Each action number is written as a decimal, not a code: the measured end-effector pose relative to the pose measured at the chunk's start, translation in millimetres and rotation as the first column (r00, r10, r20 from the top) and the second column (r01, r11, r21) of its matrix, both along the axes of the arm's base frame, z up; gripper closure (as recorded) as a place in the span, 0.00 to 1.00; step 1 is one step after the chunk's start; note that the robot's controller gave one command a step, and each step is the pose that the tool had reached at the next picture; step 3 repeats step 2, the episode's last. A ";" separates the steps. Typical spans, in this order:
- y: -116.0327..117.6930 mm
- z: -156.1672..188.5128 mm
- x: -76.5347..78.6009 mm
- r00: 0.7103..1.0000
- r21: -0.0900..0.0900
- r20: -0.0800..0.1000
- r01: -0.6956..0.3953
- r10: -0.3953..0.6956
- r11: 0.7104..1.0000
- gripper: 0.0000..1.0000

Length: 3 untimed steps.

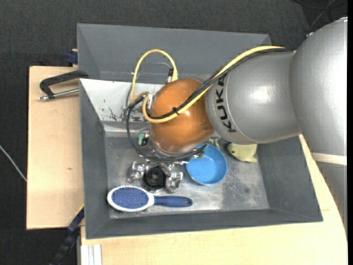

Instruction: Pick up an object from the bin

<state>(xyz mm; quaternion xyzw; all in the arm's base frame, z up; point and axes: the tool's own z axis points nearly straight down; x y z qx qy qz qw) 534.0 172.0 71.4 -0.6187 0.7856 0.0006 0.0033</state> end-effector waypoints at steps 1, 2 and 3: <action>0.7 2.2 1.2 1.000 0.003 0.002 0.002 -0.002 1.000 1.00; 2.9 86.5 3.8 1.000 0.001 0.008 0.005 -0.005 1.000 1.00; 2.9 86.5 3.8 1.000 0.001 0.008 0.005 -0.005 1.000 1.00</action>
Offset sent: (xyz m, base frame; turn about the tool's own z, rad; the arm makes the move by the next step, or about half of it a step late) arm 0.0000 0.0000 0.0000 0.0000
